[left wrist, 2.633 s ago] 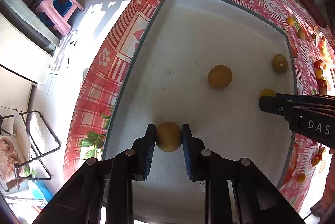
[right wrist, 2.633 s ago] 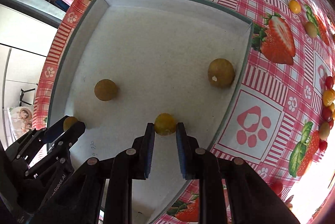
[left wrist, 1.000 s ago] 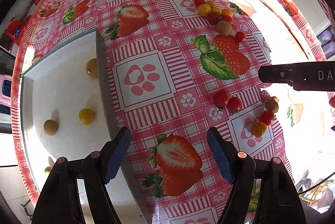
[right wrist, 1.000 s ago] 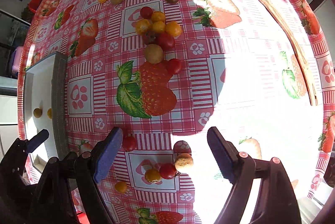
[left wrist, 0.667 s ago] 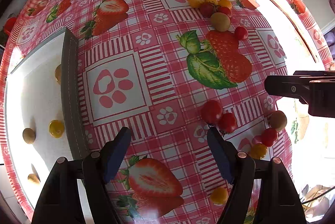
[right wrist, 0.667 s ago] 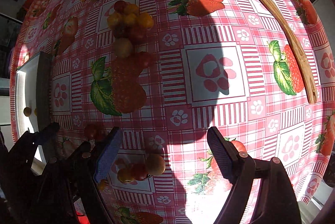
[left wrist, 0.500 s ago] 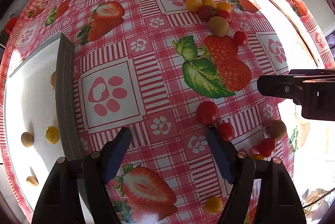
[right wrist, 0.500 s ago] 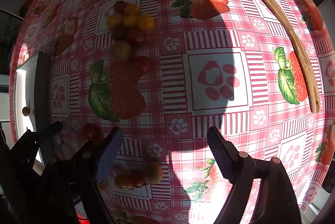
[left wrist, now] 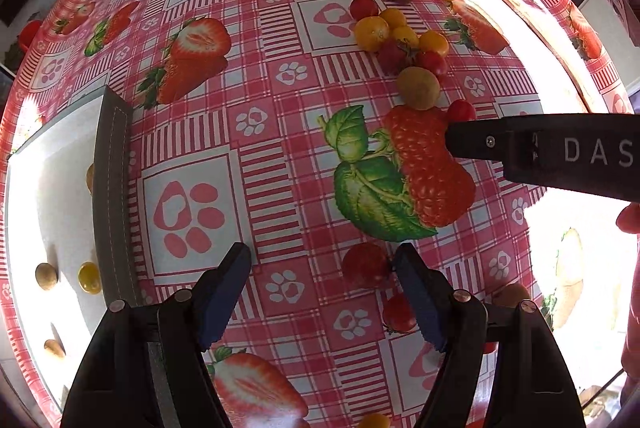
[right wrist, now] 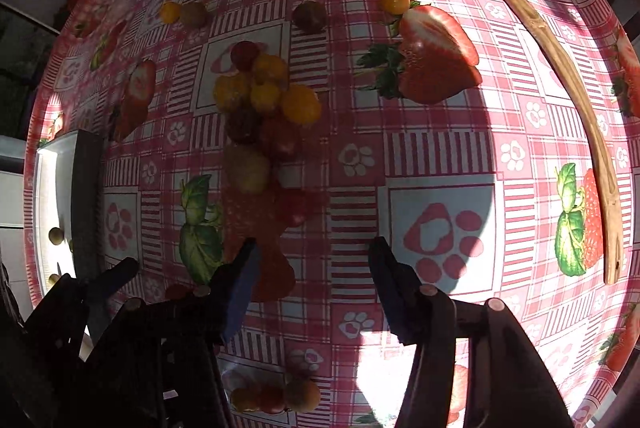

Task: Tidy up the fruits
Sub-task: 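Grasp a red cherry tomato with the left tool while the right grasps another red tomato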

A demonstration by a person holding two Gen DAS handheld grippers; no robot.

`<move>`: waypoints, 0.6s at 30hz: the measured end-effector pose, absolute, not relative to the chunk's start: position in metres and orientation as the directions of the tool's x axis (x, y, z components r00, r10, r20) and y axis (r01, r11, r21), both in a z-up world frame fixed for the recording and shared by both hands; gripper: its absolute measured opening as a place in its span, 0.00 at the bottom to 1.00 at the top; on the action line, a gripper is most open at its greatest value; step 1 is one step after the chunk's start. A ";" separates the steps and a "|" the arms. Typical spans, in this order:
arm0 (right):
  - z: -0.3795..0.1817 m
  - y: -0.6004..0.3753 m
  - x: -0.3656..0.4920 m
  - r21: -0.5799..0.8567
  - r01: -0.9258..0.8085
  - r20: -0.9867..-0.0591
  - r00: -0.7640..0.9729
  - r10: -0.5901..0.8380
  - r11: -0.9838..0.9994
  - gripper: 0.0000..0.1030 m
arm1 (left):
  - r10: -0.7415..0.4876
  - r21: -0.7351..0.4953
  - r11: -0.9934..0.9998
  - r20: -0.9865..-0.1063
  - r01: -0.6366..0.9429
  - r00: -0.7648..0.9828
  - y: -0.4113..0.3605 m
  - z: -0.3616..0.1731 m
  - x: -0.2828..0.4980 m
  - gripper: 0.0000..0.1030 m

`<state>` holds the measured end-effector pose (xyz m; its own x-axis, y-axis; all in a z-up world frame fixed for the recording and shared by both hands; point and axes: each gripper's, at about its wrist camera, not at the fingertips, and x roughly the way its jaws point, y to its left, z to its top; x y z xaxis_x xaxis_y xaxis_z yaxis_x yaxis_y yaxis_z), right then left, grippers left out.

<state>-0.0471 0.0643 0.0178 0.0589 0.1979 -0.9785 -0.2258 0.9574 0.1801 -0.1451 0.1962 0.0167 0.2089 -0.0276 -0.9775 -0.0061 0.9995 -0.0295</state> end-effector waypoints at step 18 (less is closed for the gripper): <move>0.022 0.061 -0.049 0.225 -0.203 -0.970 0.051 0.240 0.953 0.17 | -0.132 -0.143 0.989 -0.972 -0.042 0.193 0.193 0.044 -0.126 0.22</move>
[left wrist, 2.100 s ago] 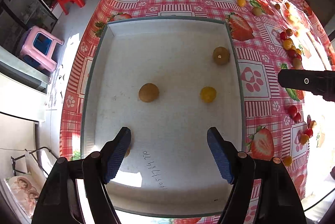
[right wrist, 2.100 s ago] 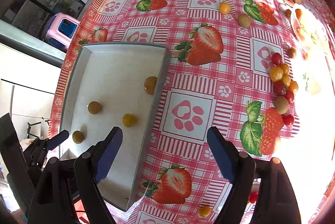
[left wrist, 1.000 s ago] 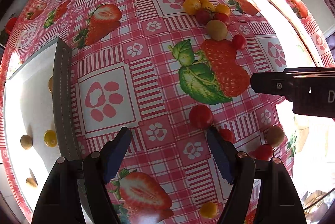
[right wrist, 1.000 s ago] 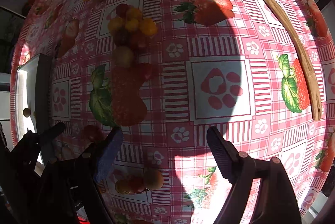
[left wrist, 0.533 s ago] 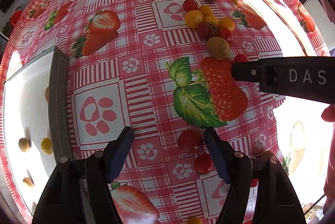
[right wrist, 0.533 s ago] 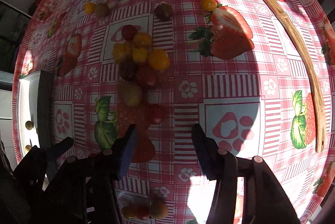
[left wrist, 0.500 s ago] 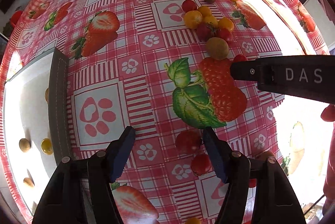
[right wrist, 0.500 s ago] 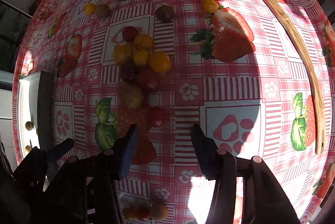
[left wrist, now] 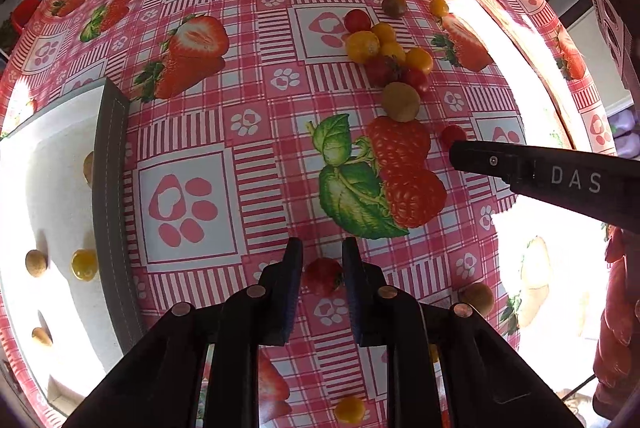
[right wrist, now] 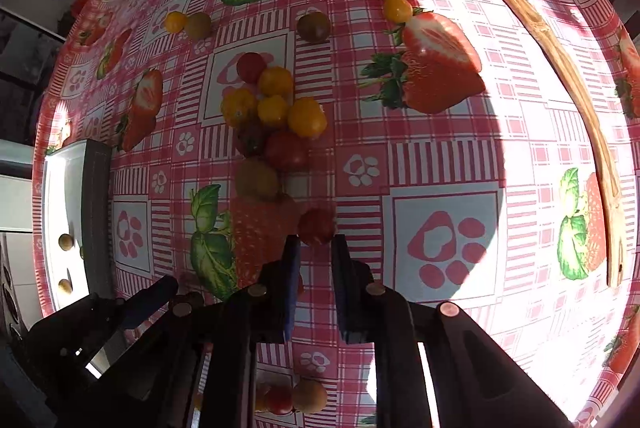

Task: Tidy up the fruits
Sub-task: 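Grasp a red cherry tomato with the left tool while the right grasps another red tomato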

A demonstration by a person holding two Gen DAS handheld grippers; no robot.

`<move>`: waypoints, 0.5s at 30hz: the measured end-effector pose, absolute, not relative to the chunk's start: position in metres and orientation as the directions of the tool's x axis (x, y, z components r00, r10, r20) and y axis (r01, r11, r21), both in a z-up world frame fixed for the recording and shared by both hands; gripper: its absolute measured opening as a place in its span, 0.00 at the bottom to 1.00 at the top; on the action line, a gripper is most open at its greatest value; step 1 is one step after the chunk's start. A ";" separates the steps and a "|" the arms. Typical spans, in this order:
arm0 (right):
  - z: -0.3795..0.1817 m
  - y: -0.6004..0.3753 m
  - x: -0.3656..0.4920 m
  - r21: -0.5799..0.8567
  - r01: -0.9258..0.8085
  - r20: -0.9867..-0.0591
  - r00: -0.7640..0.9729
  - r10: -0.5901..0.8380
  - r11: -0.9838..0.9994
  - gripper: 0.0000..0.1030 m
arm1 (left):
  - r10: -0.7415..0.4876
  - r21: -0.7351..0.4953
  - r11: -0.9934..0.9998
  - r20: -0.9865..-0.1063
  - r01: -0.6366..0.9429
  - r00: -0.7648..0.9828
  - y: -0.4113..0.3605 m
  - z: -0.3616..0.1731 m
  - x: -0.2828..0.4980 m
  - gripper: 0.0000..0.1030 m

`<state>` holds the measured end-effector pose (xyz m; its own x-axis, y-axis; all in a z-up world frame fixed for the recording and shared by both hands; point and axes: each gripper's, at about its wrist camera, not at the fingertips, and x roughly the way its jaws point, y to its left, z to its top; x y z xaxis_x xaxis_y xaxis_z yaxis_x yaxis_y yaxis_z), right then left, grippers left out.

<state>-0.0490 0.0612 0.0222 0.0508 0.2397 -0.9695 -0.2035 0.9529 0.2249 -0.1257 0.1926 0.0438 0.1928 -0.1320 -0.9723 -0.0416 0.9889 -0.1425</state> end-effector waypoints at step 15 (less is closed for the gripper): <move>0.036 0.051 -0.070 0.239 -0.218 -0.967 0.031 0.252 0.946 0.17 | -0.133 -0.151 0.986 -0.967 -0.068 0.219 0.225 0.045 -0.140 0.22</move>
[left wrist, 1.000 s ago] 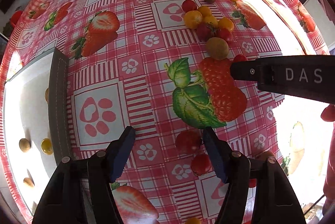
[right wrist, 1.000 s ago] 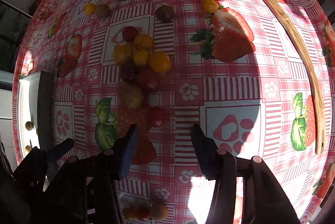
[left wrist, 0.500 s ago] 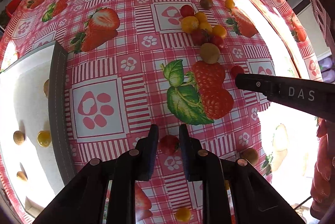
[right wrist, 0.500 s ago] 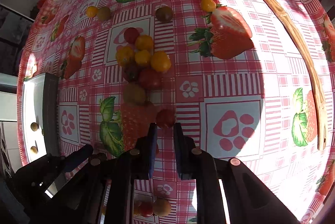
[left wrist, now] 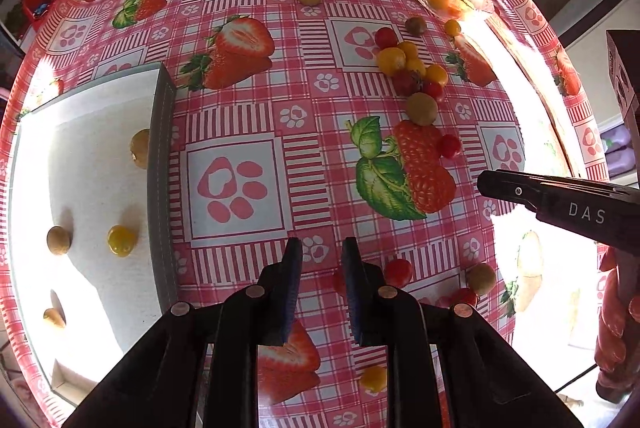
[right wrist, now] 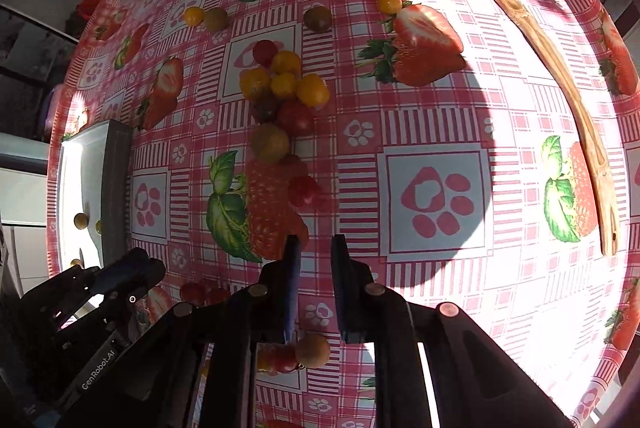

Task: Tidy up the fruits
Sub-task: 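Grasp a red cherry tomato with the left tool while the right grasps another red tomato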

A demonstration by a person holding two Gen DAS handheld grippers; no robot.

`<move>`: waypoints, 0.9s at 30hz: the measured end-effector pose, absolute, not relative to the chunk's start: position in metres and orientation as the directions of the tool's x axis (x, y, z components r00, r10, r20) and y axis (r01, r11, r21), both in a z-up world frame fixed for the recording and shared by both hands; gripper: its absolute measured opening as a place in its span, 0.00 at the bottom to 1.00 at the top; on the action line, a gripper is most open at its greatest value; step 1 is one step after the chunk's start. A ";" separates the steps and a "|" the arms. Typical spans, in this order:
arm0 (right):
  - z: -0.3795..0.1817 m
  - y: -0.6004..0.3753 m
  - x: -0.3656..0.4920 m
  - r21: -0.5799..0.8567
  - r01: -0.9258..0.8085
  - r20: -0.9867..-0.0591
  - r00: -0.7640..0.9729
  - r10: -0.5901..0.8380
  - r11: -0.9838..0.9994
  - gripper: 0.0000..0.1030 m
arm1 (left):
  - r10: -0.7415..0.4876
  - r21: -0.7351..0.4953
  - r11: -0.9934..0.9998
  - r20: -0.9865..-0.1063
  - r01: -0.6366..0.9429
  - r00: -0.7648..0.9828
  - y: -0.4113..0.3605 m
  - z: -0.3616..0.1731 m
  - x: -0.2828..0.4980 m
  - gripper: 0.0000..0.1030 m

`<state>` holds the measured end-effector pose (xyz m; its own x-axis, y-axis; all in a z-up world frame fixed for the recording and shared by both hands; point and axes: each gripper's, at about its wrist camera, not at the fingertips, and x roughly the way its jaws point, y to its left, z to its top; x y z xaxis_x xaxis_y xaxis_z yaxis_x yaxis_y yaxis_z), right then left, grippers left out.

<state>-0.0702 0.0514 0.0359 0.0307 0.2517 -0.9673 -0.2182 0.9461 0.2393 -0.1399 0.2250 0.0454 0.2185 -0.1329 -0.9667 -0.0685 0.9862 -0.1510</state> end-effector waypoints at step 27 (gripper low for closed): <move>0.016 0.100 -0.051 0.178 -0.337 -0.977 0.053 0.208 0.925 0.20 | -0.108 -0.111 0.994 -0.975 -0.007 0.192 0.215 0.027 -0.161 0.67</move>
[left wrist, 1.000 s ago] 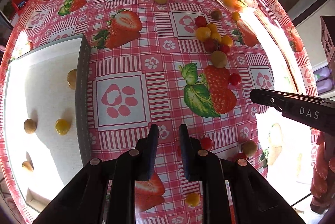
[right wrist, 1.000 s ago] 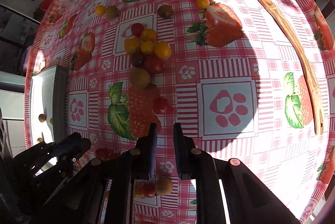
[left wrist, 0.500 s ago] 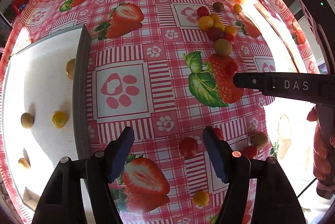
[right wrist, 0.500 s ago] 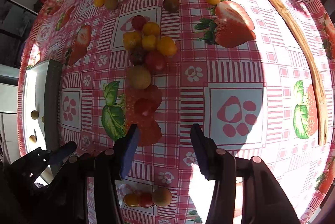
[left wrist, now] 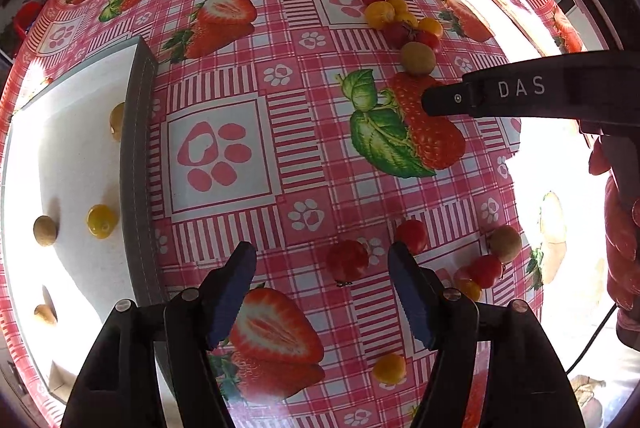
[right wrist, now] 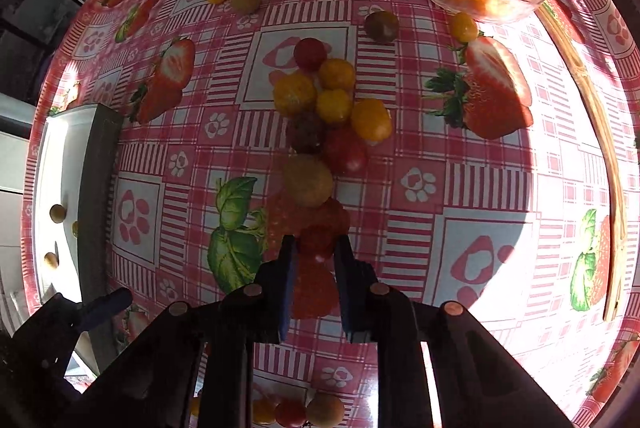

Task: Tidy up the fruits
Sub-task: 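Grasp a red cherry tomato with the left tool while the right grasps another red tomato, then carry both red tomatoes into the white tray and open both tools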

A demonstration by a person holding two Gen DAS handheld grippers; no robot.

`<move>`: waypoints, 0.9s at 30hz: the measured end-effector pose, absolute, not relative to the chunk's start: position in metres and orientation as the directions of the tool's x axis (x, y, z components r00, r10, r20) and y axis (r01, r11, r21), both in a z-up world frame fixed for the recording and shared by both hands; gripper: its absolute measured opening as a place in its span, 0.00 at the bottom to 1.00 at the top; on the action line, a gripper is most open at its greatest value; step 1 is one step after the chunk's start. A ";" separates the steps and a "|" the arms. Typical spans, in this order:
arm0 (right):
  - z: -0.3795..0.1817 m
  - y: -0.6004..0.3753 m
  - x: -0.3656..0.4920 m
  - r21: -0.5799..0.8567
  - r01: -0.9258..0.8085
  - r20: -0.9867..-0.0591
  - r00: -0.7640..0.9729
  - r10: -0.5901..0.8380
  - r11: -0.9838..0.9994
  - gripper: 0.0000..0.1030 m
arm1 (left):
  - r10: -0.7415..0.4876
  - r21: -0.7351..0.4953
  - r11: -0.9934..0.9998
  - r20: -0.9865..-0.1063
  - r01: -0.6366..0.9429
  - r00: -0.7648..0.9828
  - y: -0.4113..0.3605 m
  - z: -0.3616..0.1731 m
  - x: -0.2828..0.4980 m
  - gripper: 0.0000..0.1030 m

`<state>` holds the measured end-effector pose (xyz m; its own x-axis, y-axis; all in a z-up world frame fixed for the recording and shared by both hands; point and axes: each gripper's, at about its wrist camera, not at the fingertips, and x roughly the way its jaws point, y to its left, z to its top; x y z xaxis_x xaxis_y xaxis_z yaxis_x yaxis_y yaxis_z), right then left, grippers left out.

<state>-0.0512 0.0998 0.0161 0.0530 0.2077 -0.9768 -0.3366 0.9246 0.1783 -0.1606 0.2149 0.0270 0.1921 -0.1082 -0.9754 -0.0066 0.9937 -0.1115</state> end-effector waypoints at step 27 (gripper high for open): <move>0.053 0.079 -0.078 0.269 -0.286 -0.955 0.046 0.294 0.920 0.20 | -0.167 -0.185 0.981 -0.953 -0.048 0.254 0.241 0.053 -0.162 0.22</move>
<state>-0.0782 0.0793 0.0533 0.0461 0.2937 -0.9548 -0.2857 0.9198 0.2691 -0.1624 0.2410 0.0533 0.2544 -0.1675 -0.9525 -0.0481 0.9815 -0.1854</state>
